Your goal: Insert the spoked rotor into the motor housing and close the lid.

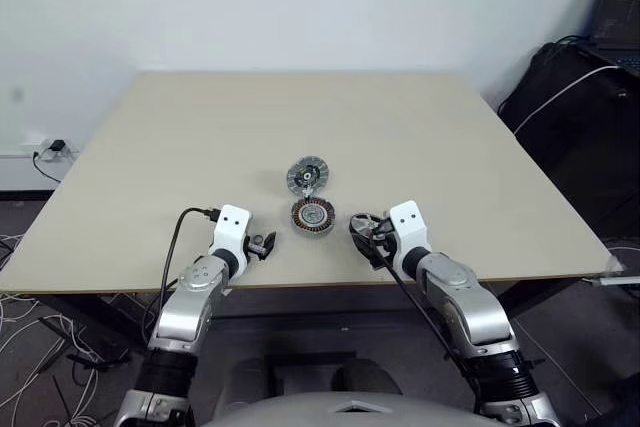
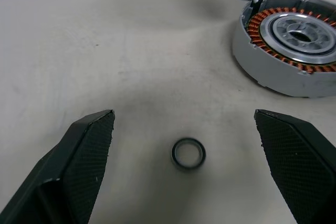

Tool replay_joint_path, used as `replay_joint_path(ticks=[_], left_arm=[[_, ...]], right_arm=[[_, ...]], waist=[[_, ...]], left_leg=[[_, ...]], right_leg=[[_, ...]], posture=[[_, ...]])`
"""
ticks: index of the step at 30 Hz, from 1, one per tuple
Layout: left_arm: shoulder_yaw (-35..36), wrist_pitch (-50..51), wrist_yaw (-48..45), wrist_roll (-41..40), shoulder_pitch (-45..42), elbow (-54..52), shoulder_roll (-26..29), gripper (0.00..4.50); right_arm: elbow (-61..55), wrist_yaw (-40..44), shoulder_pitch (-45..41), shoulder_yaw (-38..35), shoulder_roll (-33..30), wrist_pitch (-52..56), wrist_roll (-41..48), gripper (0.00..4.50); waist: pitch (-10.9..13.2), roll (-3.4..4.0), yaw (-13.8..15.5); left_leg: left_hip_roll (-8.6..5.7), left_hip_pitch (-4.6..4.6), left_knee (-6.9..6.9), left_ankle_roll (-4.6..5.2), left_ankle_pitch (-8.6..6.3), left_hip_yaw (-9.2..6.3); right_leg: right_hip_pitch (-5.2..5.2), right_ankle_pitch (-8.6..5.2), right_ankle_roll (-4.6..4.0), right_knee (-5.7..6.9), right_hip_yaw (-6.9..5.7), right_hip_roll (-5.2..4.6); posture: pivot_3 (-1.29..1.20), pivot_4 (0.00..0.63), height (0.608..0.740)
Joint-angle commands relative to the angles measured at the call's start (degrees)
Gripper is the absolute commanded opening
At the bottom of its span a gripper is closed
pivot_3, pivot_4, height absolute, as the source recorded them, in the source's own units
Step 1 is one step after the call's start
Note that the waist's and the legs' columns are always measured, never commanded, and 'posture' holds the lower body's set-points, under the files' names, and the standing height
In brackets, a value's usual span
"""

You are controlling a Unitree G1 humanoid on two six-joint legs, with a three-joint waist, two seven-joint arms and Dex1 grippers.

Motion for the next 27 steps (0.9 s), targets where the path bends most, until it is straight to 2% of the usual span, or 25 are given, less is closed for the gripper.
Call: replay_joint_path(ticks=[1, 9, 12, 22, 27], left_arm=[[-1.0, -0.9, 0.0, 1.0, -3.1, 3.4, -0.3, 4.50], [-2.1, -0.5, 0.3, 2.8, -5.0, 7.5, -0.1, 4.50], [-2.4, -0.1, 0.4, 3.4, -4.4, 7.3, 0.3, 3.97], [-2.3, 1.0, 0.8, 3.3, -1.8, 4.3, 1.4, 0.73], [-2.2, 1.8, 0.8, 2.9, 0.1, 1.0, 1.7, 0.68]], right_arm=[[-1.0, -0.3, -1.2, -0.7, 0.5, -1.2, 0.1, 4.48], [-1.1, -0.6, -0.6, -1.2, 0.6, -1.5, 0.1, 4.48], [-1.1, -0.7, -0.4, -1.2, 0.8, -1.6, 0.1, 4.50], [-0.6, -0.8, -0.7, -0.7, 0.9, -1.6, 0.0, 4.50], [-0.1, -0.7, -0.6, -0.8, 0.8, -2.0, 0.0, 4.50]], waist=[[0.0, 0.00, 0.0], [0.0, -0.01, 0.0], [0.0, -0.01, 0.0], [0.0, 0.01, -0.3], [0.0, 0.01, -0.3]], left_leg=[[-0.01, 0.00, 0.00, 0.01, 0.01, 0.00], [-0.04, 0.03, 0.04, 0.07, 0.02, 0.02], [-0.03, 0.08, 0.05, 0.06, 0.02, 0.01], [0.04, 0.16, 0.04, 0.05, 0.01, 0.00], [0.04, 0.13, 0.04, 0.05, 0.01, 0.02]], right_leg=[[0.01, 0.00, 0.00, 0.00, 0.00, 0.02], [0.06, 0.05, 0.08, 0.00, 0.00, -0.06], [0.10, 0.06, 0.08, 0.00, 0.00, -0.10], [0.13, 0.08, 0.05, 0.01, 0.03, -0.10], [0.10, 0.11, -0.01, -0.01, 0.07, -0.12]], posture=[[0.00, 0.000, 0.740], [0.00, 0.000, 0.740], [0.00, 0.000, 0.740], [0.00, 0.000, 0.740], [0.00, 0.000, 0.740]])
